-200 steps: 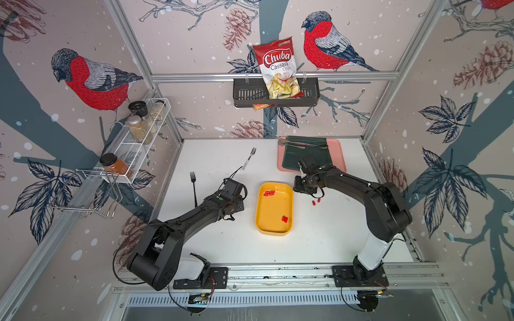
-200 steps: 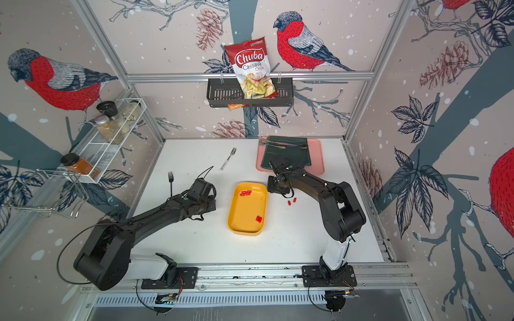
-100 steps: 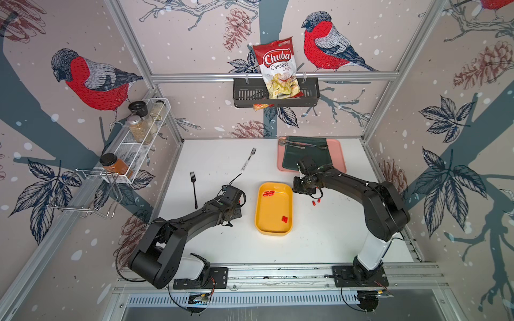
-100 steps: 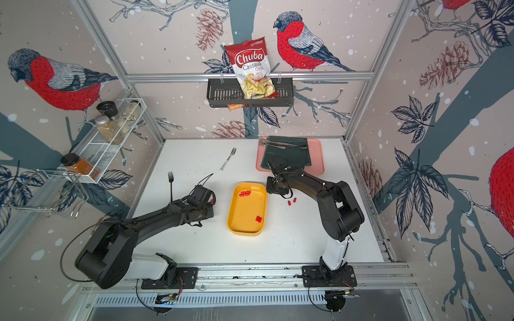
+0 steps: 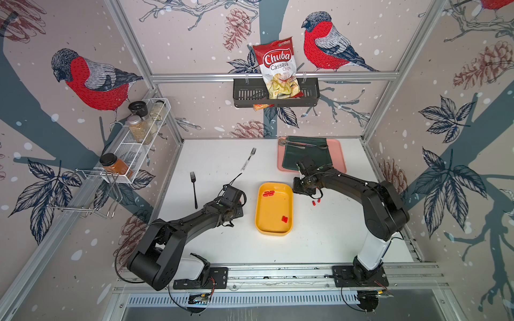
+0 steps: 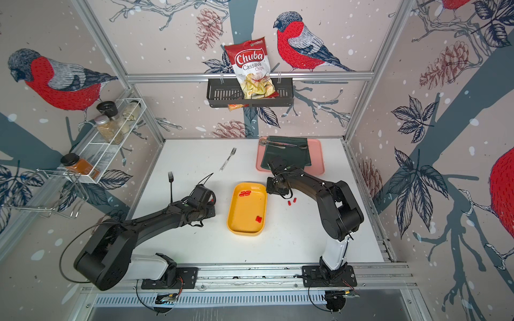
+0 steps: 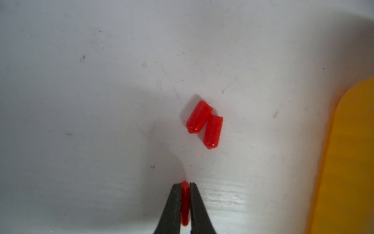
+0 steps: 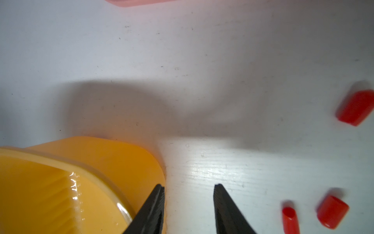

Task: Take the screw protection sleeves out of the storage box
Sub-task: Place the screw protection sleeve at the center of the board.

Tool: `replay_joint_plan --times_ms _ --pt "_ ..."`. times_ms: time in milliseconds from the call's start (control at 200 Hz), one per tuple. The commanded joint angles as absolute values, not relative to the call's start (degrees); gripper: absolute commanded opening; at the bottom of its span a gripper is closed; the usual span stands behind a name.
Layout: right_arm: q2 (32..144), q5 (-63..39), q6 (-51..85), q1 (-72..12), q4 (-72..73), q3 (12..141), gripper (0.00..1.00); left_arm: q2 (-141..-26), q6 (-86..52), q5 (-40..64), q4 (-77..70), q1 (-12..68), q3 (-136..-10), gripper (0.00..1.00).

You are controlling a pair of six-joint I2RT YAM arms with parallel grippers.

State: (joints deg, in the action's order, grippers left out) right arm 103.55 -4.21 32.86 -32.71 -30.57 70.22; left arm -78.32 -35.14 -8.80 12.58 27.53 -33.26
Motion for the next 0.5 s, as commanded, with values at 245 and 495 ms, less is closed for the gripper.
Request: replay_joint_plan --times_ms 245,495 --pt "103.63 -3.25 31.78 -32.87 -31.56 70.31 0.46 -76.99 -34.55 -8.05 12.53 27.66 -33.36 0.19" --pt "103.62 -2.91 31.55 -32.79 -31.99 70.76 0.46 -73.81 -35.15 -8.20 14.20 27.64 -33.90 0.24"
